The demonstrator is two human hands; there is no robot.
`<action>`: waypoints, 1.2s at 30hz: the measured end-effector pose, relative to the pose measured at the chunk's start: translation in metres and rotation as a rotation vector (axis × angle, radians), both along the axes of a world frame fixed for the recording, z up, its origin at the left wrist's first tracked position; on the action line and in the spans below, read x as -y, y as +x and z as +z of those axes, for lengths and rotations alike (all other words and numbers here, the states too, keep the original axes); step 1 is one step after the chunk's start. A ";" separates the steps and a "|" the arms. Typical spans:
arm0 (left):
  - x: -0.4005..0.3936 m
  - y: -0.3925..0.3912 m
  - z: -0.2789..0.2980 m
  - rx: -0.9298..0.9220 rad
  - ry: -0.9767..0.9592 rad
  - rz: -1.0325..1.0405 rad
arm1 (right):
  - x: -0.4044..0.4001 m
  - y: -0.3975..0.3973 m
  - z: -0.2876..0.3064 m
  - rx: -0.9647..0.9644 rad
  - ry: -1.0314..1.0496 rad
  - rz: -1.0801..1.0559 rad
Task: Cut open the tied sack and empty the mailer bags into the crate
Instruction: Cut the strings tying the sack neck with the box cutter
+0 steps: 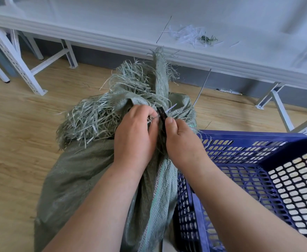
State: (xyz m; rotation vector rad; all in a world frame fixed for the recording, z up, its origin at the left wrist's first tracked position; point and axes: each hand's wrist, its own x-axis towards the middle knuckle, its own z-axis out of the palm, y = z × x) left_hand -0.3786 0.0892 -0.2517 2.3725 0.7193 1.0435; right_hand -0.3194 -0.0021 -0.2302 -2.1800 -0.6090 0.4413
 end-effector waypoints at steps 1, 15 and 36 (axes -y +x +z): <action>0.000 0.000 0.000 0.001 -0.007 0.007 | -0.001 0.000 0.000 0.003 -0.005 0.005; 0.000 -0.002 0.001 -0.021 -0.047 0.063 | 0.002 -0.006 -0.005 0.028 -0.027 0.038; 0.003 -0.003 0.003 -0.058 -0.022 0.117 | 0.002 -0.008 -0.004 0.034 -0.044 0.059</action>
